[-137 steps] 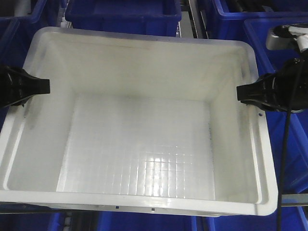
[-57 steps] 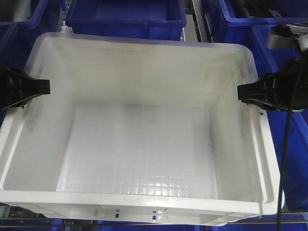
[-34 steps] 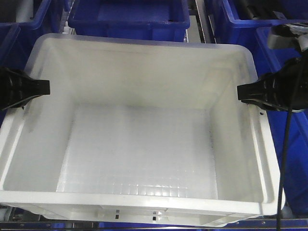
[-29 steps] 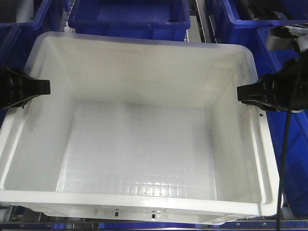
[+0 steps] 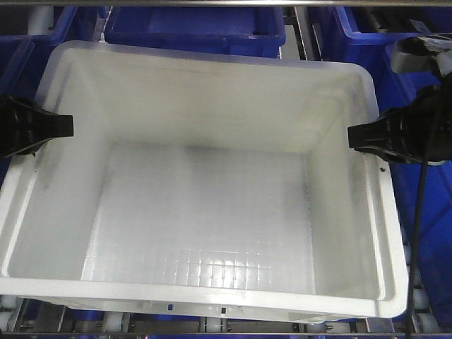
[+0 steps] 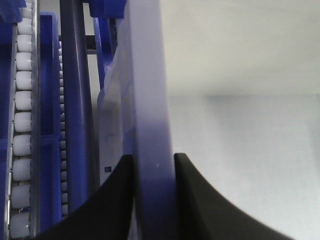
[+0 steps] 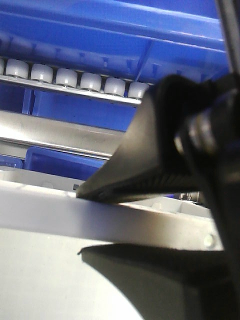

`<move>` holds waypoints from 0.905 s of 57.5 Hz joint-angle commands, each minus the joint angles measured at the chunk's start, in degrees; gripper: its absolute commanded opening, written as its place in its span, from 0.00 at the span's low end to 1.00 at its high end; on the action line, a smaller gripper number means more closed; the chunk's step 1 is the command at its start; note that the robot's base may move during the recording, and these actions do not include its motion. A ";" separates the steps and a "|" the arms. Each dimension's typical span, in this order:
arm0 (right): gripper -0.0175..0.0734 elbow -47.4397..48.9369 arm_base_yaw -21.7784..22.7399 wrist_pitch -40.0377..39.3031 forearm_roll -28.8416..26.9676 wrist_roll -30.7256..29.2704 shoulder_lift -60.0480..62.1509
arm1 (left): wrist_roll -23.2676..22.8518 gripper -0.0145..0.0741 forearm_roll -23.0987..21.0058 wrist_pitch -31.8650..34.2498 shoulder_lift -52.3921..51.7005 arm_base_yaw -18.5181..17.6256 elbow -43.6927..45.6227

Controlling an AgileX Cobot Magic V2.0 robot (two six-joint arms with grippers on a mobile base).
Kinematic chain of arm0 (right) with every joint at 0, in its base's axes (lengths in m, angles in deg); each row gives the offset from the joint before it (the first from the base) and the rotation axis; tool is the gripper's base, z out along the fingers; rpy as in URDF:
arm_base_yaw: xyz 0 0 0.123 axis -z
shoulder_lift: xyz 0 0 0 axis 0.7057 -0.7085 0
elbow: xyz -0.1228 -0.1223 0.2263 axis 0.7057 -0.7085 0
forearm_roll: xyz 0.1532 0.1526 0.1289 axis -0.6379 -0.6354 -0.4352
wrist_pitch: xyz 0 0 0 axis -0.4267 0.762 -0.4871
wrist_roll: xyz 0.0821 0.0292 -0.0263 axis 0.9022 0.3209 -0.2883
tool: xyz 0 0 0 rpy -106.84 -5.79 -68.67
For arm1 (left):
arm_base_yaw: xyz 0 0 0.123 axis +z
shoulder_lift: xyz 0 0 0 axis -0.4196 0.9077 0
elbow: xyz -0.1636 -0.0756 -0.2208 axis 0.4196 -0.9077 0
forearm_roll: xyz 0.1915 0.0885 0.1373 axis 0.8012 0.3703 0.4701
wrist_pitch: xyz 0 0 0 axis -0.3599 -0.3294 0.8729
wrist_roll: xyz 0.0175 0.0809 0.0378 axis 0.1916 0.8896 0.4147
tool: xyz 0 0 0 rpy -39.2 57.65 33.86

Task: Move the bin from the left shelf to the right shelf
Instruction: 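Hold the tote over the rack rollers with both grippers while approaching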

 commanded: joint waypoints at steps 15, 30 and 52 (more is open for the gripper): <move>0.19 2.43 0.44 -6.18 -0.52 -1.09 1.76 | 0.90 0.16 0.49 7.68 -2.17 -0.14 2.19; 0.19 2.43 0.44 -6.18 -0.52 -1.09 1.76 | 0.90 0.16 0.49 7.68 -2.17 -0.14 2.19; 0.19 2.43 0.44 -6.18 -0.52 -1.09 1.76 | 0.90 0.16 0.49 7.68 -2.17 -0.14 2.19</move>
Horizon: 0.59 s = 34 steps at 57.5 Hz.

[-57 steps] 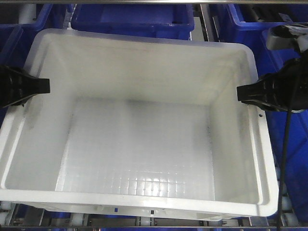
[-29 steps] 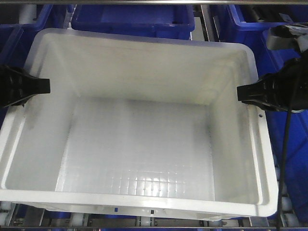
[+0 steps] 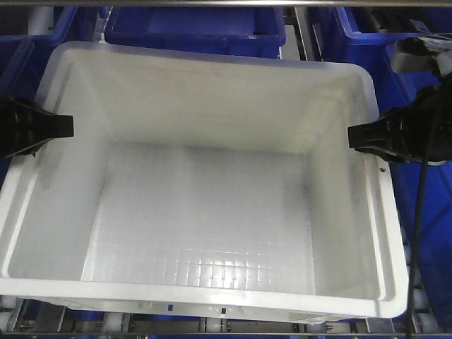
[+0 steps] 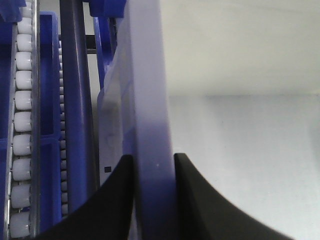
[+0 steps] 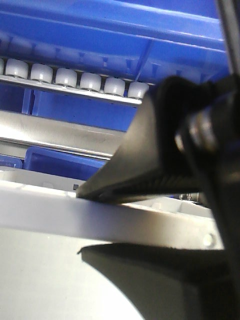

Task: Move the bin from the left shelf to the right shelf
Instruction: 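Hold the tote over the rack rollers with both grippers while approaching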

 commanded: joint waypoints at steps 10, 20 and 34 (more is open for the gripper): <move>0.19 2.43 0.44 -6.18 -0.52 -1.09 1.76 | 0.90 0.16 0.49 7.68 -2.17 -0.14 2.19; 0.19 2.43 0.44 -6.18 -0.52 -1.09 1.76 | 0.90 0.16 0.49 7.68 -2.17 -0.14 2.19; 0.19 2.43 0.44 -6.68 -0.51 -1.09 1.76 | 0.79 0.16 0.37 6.90 -2.17 -0.14 2.19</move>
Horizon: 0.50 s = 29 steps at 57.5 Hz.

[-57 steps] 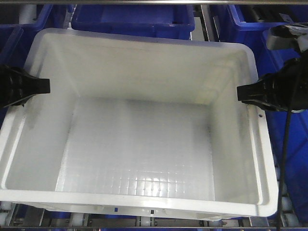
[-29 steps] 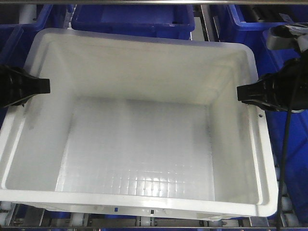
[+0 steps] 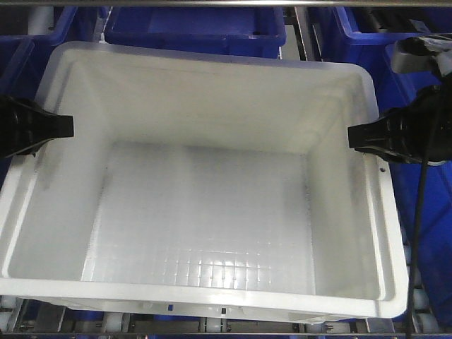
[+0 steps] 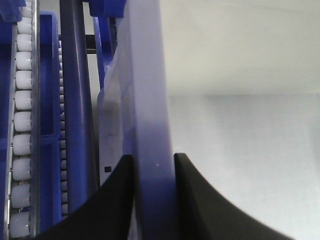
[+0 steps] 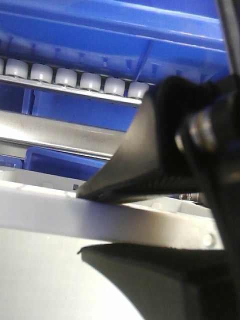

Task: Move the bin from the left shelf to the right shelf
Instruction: 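Hold the tote over the rack rollers with both grippers while approaching, then lower the tote onto the rollers between the blue bins with both grippers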

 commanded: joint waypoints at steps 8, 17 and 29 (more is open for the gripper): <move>0.19 2.43 0.44 -6.96 -0.06 -1.14 1.76 | 0.79 0.16 -0.16 5.23 -2.13 -0.14 2.19; 0.19 2.43 0.44 -8.17 0.36 -1.14 1.76 | 0.79 0.16 -0.16 4.77 -1.80 -0.14 2.15; 0.19 2.43 0.44 -9.26 0.36 -1.14 1.76 | 0.79 0.16 -0.57 4.39 0.65 -0.14 2.15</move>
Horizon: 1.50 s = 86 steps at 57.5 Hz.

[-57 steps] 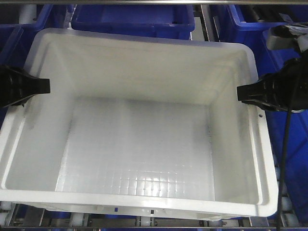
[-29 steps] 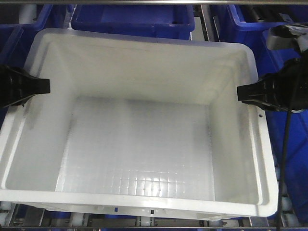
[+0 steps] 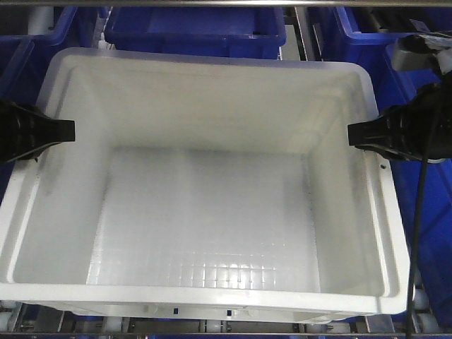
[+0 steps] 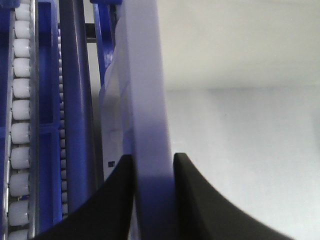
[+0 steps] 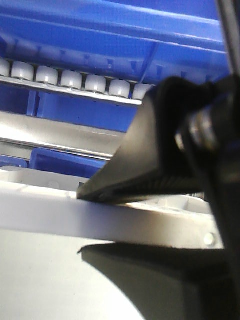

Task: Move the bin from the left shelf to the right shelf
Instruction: 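Lower the tote onto the rollers between the blue bins with both grippers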

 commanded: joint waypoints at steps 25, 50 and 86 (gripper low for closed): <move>0.19 2.43 0.44 -8.08 1.43 -1.38 1.71 | 1.05 0.16 -0.76 5.66 0.69 -0.14 2.15; 0.19 2.38 0.44 -8.31 1.43 -1.38 0.04 | 1.05 0.16 2.40 5.72 0.69 -0.14 2.15; 0.19 2.38 0.44 -9.34 1.82 -1.38 0.04 | 1.00 0.16 2.41 6.35 1.86 -0.14 2.15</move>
